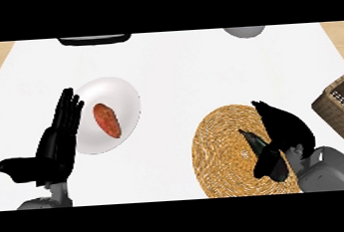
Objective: Pick the eggplant from the placemat and place it in the basket
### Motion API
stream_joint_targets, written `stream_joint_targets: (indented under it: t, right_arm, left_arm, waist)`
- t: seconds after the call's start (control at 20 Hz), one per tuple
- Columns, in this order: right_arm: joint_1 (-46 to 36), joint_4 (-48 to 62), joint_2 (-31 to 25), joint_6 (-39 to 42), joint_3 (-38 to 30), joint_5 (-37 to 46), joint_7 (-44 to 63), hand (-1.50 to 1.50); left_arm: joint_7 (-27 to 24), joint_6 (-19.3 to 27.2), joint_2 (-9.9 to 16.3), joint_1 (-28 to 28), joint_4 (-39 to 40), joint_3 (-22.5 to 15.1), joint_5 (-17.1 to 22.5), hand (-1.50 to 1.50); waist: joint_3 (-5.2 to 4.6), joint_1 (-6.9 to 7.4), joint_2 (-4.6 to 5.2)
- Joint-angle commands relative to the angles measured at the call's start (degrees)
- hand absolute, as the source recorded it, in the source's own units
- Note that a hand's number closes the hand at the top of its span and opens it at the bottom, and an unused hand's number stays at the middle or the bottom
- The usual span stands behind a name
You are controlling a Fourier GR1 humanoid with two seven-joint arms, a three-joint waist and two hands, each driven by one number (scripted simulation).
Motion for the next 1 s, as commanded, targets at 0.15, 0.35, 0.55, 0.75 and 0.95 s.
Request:
stream_joint_targets:
  t: [0.15, 0.35, 0.55, 0.75, 0.95]
  right_arm:
    - [2.06, 2.83, 1.35, 4.62, -2.24, 1.79, 3.13, -1.5]
    - [4.49, -0.46, 3.55, 4.88, -2.93, 3.26, 6.13, -1.5]
    - [7.17, 3.05, 4.68, 5.65, -5.19, 6.24, -0.64, -1.5]
    - [8.66, 4.31, 7.06, 5.31, -5.62, 9.27, -2.57, -1.5]
    - [8.24, 3.75, 8.41, 8.26, -7.66, 10.48, -1.25, -1.5]
  left_arm:
    - [-1.5, -1.44, 0.16, 1.51, -0.45, 1.46, 0.38, 0.0]
    - [1.01, -3.2, 2.13, 4.43, -6.03, 1.92, 0.81, 0.0]
    - [-0.13, -0.85, -1.91, 2.61, -2.25, -0.14, -2.19, 0.0]
    - [3.73, -2.32, -0.69, -0.5, -3.77, 2.35, -0.29, 0.0]
    - [4.16, -2.57, -1.31, 1.82, -5.65, 1.39, -1.37, 0.0]
  waist:
    - [0.01, 0.14, 0.01]
    - [0.01, 0.15, -0.12]
    - [0.02, 0.0, -0.02]
    - [0.02, 0.01, -0.02]
    - [0.02, 0.05, -0.05]
